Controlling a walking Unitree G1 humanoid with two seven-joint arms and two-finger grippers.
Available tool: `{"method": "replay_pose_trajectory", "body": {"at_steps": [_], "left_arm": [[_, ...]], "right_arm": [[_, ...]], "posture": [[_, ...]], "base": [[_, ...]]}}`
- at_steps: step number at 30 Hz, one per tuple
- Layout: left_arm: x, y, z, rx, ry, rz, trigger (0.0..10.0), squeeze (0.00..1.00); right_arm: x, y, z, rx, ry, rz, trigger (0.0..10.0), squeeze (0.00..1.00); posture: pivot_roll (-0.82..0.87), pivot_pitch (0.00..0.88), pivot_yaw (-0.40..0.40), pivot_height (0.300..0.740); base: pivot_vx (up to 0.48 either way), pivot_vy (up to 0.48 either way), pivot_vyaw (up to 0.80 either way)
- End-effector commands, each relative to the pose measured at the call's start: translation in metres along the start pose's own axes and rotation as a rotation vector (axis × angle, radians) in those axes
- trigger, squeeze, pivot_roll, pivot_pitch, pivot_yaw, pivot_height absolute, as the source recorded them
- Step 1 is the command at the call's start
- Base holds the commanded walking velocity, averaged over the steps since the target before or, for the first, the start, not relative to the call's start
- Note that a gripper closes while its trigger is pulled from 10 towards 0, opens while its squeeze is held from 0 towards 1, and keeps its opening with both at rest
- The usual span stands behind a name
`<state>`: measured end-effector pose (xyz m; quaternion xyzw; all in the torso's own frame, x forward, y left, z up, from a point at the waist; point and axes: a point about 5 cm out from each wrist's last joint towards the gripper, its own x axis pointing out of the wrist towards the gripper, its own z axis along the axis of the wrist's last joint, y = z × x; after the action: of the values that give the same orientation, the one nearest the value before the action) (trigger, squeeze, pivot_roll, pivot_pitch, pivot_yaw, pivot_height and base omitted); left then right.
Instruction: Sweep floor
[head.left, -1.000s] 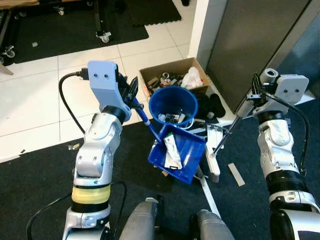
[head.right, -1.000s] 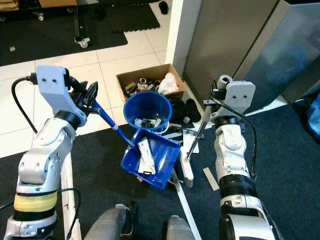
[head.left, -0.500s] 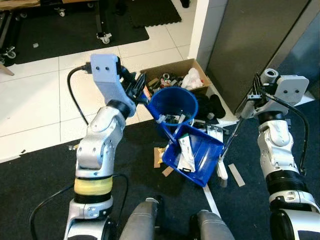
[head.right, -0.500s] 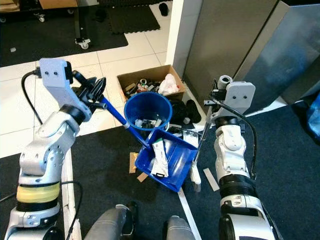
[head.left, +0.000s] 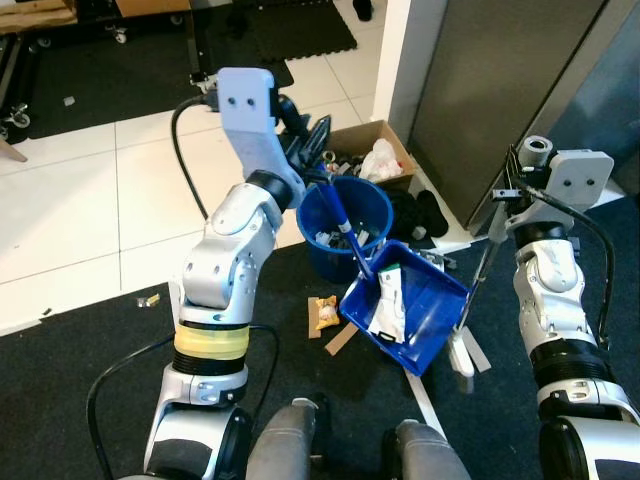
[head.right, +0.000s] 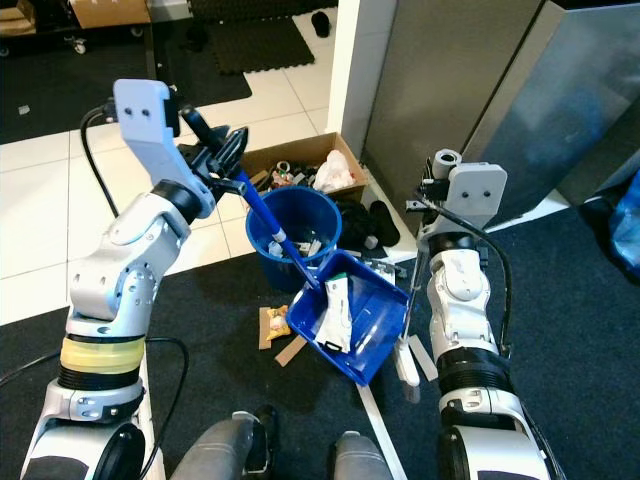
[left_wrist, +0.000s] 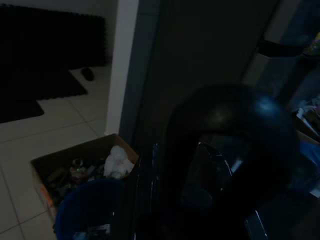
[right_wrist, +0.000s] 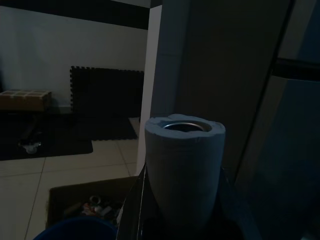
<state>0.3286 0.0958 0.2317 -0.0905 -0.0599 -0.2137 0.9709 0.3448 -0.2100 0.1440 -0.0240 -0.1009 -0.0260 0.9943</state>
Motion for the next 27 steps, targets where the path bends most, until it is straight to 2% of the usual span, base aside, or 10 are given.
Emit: {"method": "replay_pose_trajectory", "body": {"at_steps": [1, 7, 9, 11, 15, 17, 23, 27], "left_arm": [[0.005, -0.016, 0.010, -0.029, -0.059, -0.087, 10.0, 0.00], [0.017, -0.029, 0.041, -0.020, -0.163, -0.119, 10.0, 0.00], [0.020, -0.029, 0.060, 0.006, -0.214, -0.097, 10.0, 0.00], [0.020, -0.029, 0.064, 0.015, -0.221, -0.087, 10.0, 0.00], [0.020, -0.024, 0.081, 0.089, -0.261, -0.032, 10.0, 0.00], [0.020, -0.023, 0.085, 0.092, -0.268, -0.018, 10.0, 0.00], [0.022, -0.020, 0.090, 0.074, -0.274, 0.011, 10.0, 0.00], [0.025, -0.006, 0.102, 0.029, -0.296, 0.117, 10.0, 0.00]], "right_arm": [[0.000, 0.003, 0.005, 0.021, -0.040, 0.000, 10.0, 0.00], [0.001, 0.005, 0.004, 0.022, -0.036, 0.007, 10.0, 0.00], [0.002, 0.007, 0.004, 0.023, -0.038, 0.012, 10.0, 0.00], [0.002, 0.008, 0.005, 0.024, -0.039, 0.013, 10.0, 0.00], [0.001, 0.005, 0.007, 0.008, -0.055, 0.007, 10.0, 0.00], [0.002, 0.003, 0.012, 0.005, -0.075, 0.000, 10.0, 0.00], [0.002, 0.001, 0.020, -0.005, -0.108, -0.012, 10.0, 0.00], [0.002, -0.007, 0.029, -0.032, -0.147, -0.038, 10.0, 0.00]], "posture": [[-0.02, 0.082, 0.020, 0.740], [-0.01, 0.084, 0.014, 0.740], [-0.01, 0.083, 0.014, 0.740], [-0.01, 0.082, 0.016, 0.740], [0.00, 0.082, 0.024, 0.740], [-0.01, 0.081, 0.030, 0.740], [-0.01, 0.077, 0.046, 0.740], [-0.02, 0.070, 0.064, 0.740]], "base": [[0.000, 0.000, 0.00], [0.000, 0.000, 0.00], [0.000, 0.000, 0.00], [0.000, 0.000, 0.00], [0.000, 0.000, 0.00], [0.000, 0.000, 0.00], [0.000, 0.000, 0.00], [0.000, 0.000, 0.00]]}}
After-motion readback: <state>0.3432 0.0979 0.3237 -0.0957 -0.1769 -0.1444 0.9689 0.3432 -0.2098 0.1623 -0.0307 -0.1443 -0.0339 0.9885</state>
